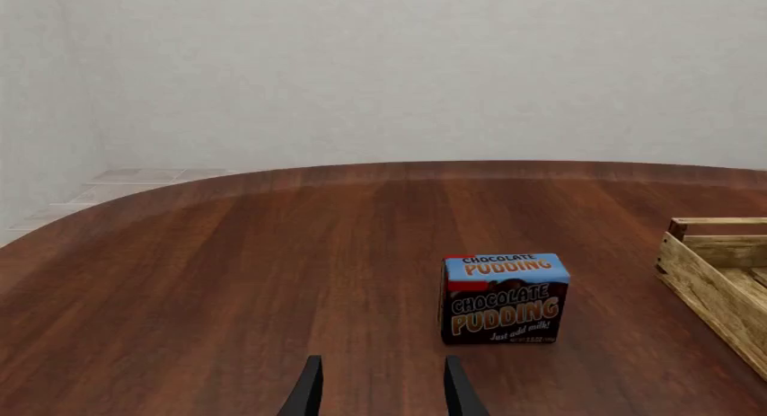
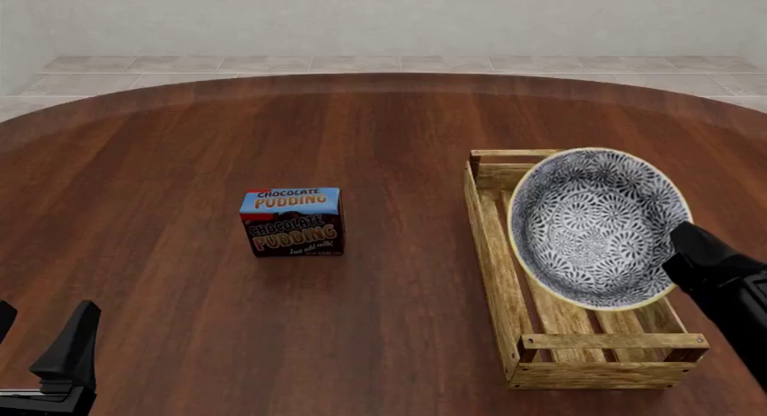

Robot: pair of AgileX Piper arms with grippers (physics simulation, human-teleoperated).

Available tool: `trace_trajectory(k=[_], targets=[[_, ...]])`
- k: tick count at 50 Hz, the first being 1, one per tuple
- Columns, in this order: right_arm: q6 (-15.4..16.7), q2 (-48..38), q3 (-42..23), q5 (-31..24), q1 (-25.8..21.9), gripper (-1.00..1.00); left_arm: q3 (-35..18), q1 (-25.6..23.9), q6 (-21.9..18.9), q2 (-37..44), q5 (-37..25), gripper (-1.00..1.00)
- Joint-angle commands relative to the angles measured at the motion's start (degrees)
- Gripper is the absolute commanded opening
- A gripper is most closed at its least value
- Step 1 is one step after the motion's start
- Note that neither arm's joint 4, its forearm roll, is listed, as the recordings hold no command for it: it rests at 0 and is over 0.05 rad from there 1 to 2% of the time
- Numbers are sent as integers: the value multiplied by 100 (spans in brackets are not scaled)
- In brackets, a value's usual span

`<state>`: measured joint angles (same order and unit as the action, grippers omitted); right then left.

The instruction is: Pick up the bowl on the left and put it in the tray.

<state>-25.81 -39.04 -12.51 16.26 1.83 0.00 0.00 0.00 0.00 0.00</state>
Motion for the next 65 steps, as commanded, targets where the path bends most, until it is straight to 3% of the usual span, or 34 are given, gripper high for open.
trace_trajectory(k=[1,65], targets=[[-52,-129,79,193,20,-100,0,0,0,0,0,100],[-234,-1003,398,1133,213,-100,0,0,0,0,0,100]])
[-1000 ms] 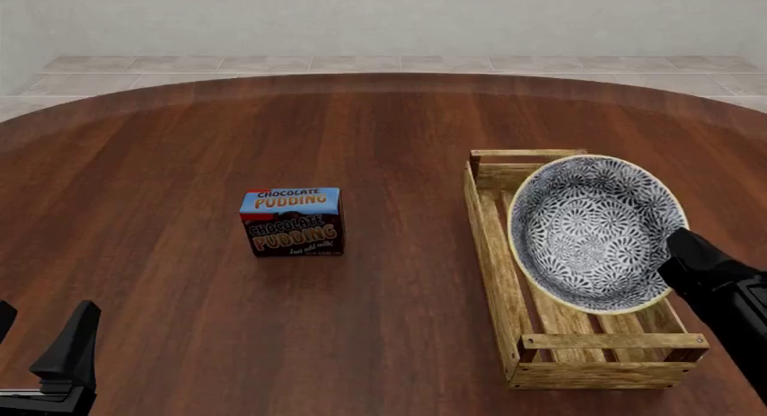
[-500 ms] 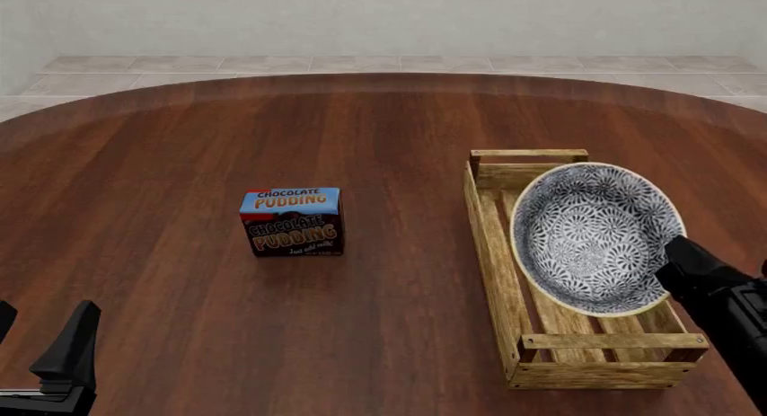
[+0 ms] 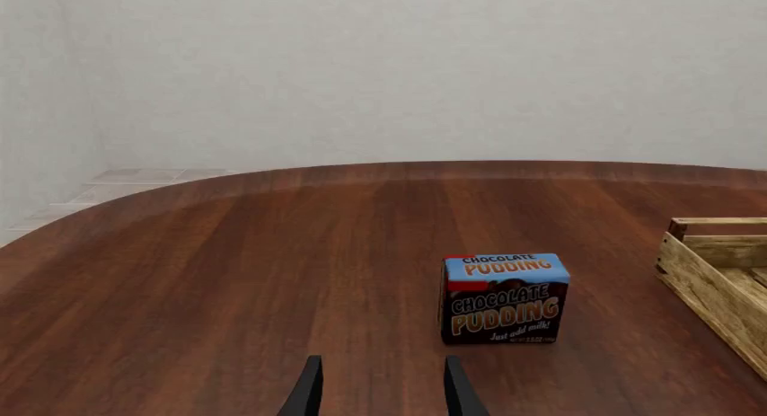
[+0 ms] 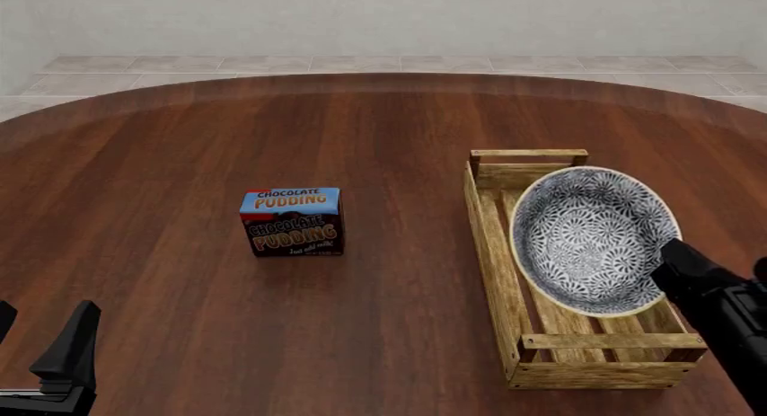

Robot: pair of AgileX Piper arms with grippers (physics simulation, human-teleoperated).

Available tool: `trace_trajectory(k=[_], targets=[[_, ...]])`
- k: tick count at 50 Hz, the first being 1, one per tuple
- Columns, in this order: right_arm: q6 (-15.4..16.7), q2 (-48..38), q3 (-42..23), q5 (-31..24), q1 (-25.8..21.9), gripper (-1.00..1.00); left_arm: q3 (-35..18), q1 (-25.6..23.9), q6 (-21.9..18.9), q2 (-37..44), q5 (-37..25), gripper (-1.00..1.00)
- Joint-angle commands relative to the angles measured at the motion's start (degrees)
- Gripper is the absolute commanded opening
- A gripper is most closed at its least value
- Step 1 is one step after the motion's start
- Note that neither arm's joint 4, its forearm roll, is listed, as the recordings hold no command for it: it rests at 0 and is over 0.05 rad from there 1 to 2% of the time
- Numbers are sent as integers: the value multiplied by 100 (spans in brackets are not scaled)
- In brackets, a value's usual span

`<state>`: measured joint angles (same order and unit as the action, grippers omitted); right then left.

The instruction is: Pick up the bowl on the left and put it in the tray.

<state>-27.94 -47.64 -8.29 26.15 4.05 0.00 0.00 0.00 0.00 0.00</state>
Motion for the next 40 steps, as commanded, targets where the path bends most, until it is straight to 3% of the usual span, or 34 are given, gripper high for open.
trace_trajectory(k=[1,16,22,40], targets=[[-11,-175,-19,174,-12,-100,0,0,0,0,0,100],[35,-456,-18,397,57,-100,0,0,0,0,0,100],[211,-571,-44,474,219,-100,0,0,0,0,0,100],[214,-926,-19,749,212,-100,0,0,0,0,0,100]])
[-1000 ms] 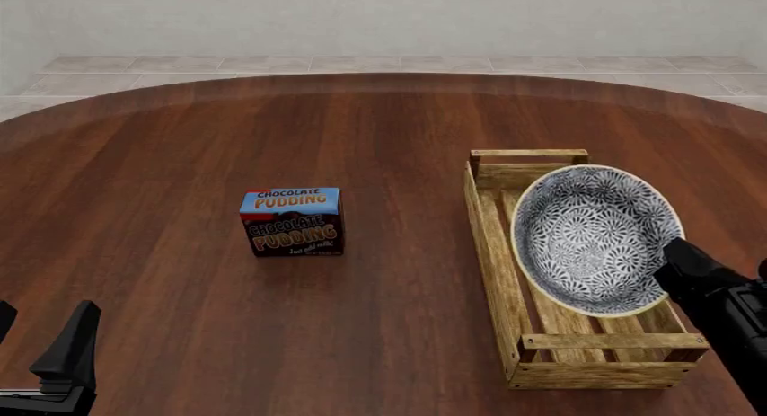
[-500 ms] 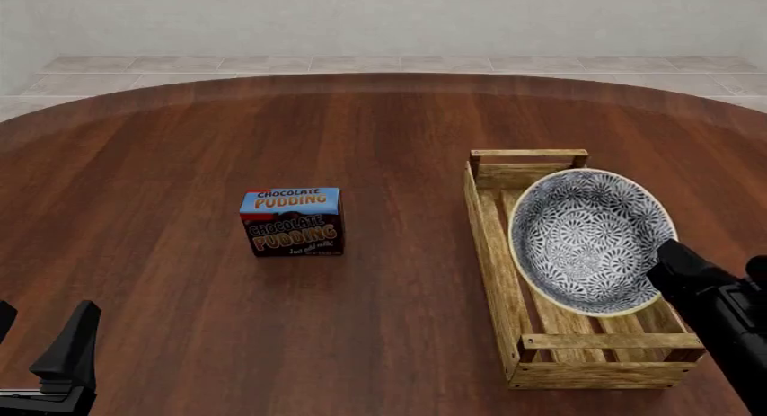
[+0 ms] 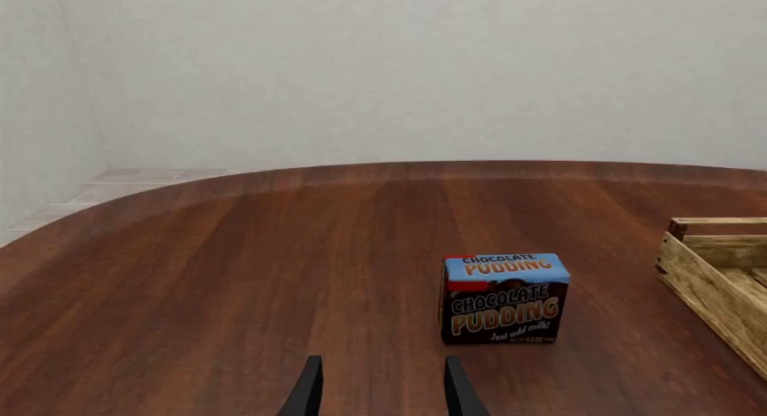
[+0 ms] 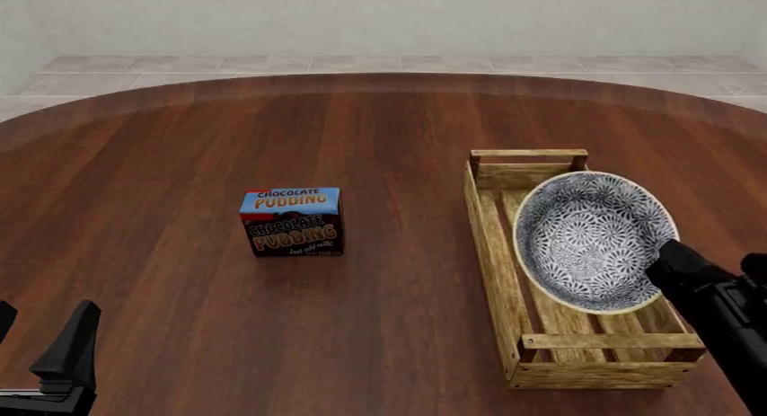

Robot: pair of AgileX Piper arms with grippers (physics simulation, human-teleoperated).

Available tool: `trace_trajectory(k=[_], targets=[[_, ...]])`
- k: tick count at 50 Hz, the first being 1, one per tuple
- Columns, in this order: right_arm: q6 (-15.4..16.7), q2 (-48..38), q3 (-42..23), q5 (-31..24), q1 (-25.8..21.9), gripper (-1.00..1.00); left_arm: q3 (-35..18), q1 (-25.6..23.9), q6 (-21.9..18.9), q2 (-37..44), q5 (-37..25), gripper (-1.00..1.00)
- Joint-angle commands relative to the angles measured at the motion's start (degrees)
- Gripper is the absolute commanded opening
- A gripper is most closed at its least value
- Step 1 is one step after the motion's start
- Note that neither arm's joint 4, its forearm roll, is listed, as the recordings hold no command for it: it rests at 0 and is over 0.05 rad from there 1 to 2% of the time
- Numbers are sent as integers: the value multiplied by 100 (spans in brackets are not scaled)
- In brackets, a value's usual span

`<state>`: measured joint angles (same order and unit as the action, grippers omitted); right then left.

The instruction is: Pick up the bowl on the left and put it in the tray.

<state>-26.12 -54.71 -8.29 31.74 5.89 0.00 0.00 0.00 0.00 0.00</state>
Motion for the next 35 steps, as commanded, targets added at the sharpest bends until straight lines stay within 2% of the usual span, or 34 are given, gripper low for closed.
trace_trajectory(k=[1,35], targets=[[33,-220,-20,192,28,-100,0,0,0,0,0,100],[151,-651,-62,426,20,-100,0,0,0,0,0,100]])
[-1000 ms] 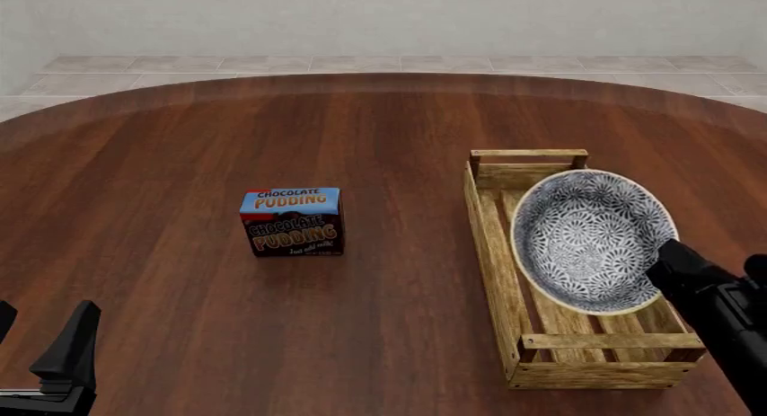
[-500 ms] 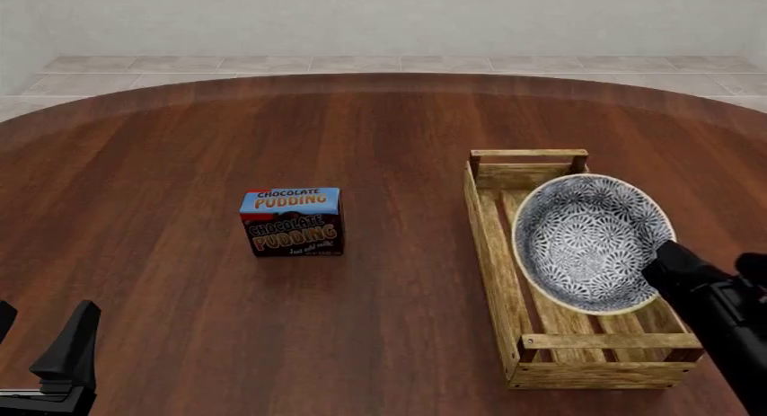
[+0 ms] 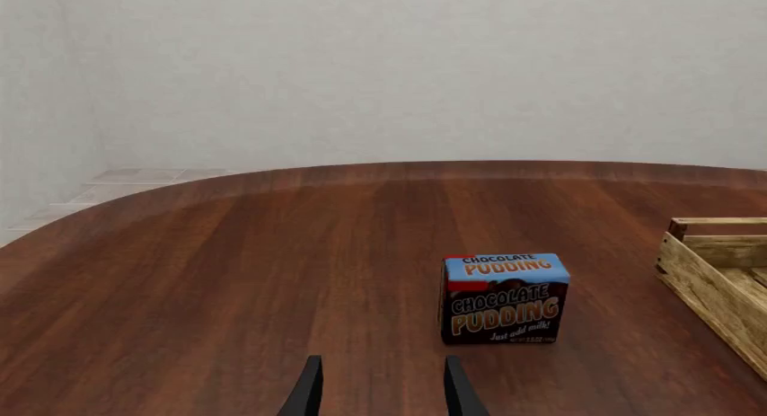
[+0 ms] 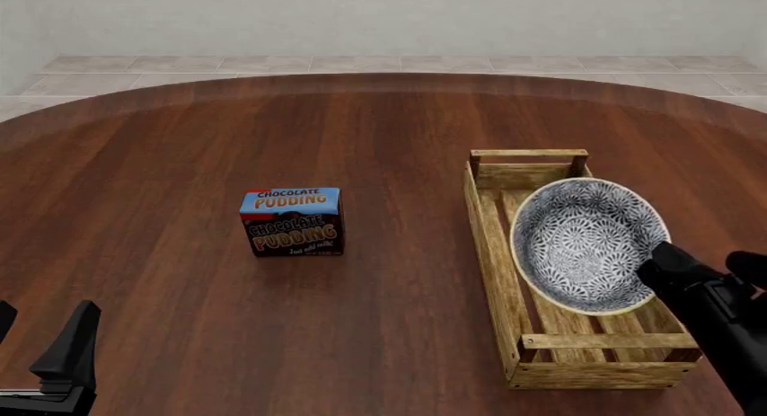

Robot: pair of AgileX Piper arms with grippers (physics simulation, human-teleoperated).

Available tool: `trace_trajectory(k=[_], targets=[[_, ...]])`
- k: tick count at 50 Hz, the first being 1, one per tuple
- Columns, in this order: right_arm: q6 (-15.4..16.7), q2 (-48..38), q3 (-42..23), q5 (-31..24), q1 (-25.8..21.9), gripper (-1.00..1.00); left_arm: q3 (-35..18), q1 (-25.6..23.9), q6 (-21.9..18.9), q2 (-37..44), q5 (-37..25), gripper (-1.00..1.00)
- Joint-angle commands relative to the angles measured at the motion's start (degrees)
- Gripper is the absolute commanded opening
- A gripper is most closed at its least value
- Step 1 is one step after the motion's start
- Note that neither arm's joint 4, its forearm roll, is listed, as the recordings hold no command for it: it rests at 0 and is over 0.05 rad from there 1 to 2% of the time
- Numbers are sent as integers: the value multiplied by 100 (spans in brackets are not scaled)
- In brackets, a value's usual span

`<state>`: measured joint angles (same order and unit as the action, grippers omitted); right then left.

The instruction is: Pick up the bowl on the left and put it in the tray.

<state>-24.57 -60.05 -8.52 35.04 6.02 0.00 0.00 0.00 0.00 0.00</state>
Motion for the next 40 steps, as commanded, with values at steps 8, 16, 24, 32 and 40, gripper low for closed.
trace_trajectory(k=[8,16,24,32,40], targets=[[7,-208,-38,163,14,-100,0,0,0,0,0,100],[-7,-421,-6,364,12,-100,0,0,0,0,0,100],[37,-440,-40,335,6,-100,0,0,0,0,0,100],[39,-558,-25,437,33,-100,0,0,0,0,0,100],[39,-634,-49,485,66,-100,0,0,0,0,0,100]])
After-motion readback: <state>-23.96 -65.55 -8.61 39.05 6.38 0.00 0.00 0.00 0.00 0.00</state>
